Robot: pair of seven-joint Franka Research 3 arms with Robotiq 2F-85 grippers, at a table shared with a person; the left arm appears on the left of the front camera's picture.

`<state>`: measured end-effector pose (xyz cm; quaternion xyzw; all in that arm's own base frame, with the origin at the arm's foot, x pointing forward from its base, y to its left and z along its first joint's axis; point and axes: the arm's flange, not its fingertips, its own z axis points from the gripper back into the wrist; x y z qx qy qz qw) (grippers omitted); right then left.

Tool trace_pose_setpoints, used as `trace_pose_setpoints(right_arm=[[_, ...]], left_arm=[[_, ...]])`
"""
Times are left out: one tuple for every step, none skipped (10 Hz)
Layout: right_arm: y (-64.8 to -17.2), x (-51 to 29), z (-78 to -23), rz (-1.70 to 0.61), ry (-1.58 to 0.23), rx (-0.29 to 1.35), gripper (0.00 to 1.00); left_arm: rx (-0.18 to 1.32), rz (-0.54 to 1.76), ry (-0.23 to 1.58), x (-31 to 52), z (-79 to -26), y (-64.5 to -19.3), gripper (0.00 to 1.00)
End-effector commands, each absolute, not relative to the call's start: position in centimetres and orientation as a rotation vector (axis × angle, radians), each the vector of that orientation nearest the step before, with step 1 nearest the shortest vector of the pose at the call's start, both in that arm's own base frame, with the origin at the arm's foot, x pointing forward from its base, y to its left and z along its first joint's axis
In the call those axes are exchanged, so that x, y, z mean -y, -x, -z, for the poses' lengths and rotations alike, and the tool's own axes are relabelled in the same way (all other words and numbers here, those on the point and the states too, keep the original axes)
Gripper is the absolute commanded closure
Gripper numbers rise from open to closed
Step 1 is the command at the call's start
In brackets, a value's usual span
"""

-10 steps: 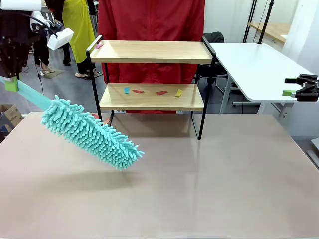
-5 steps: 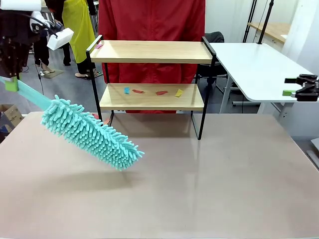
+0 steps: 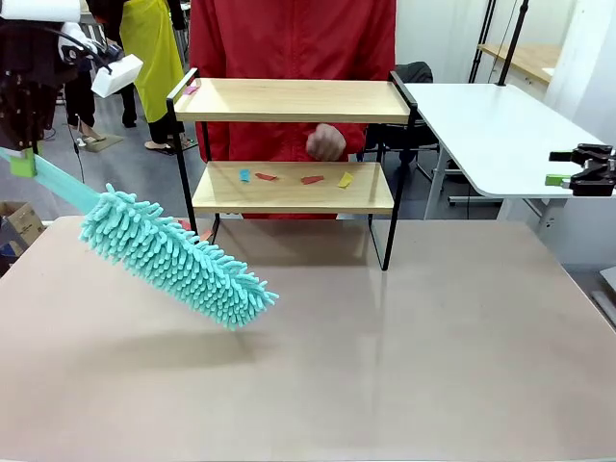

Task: Clean the shelf.
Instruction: Clean the specific section of the Shelf indicated by the human with the Duster.

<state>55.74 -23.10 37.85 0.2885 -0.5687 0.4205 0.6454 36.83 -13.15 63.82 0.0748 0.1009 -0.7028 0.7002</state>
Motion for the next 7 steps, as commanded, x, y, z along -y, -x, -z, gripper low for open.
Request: trace_pose_setpoints(right_arm=[[-55.82,22.83,-38.54,-0.949,-0.655,1.279,0.00],[-55.82,22.83,-38.54,-0.949,-0.655,1.279,0.00],[-55.82,22.83,-38.54,-0.949,-0.655,1.279,0.00],[-55.82,22.83,-38.54,-0.949,-0.655,1.279,0.00],[-55.82,22.83,-38.54,-0.949,-0.655,1.279,0.00],[-55.82,22.83,-38.54,-0.949,-0.655,1.279,0.00],[-55.82,22.83,-38.54,-0.949,-0.655,1.279,0.00]], left_arm=[[-0.221,1.565,-0.162,13.00,-63.96,-36.69,0.87],[-0.221,1.565,-0.162,13.00,-63.96,-36.69,0.87],[-0.221,1.565,-0.162,13.00,-63.96,-36.69,0.87],[-0.221,1.565,-0.162,13.00,-63.96,-36.69,0.87],[-0.221,1.565,-0.162,13.00,-63.96,-36.69,0.87],[-0.221,1.565,-0.162,13.00,-63.96,-36.69,0.87],[-0.221,1.565,-0.162,13.00,-63.96,-36.69,0.87]])
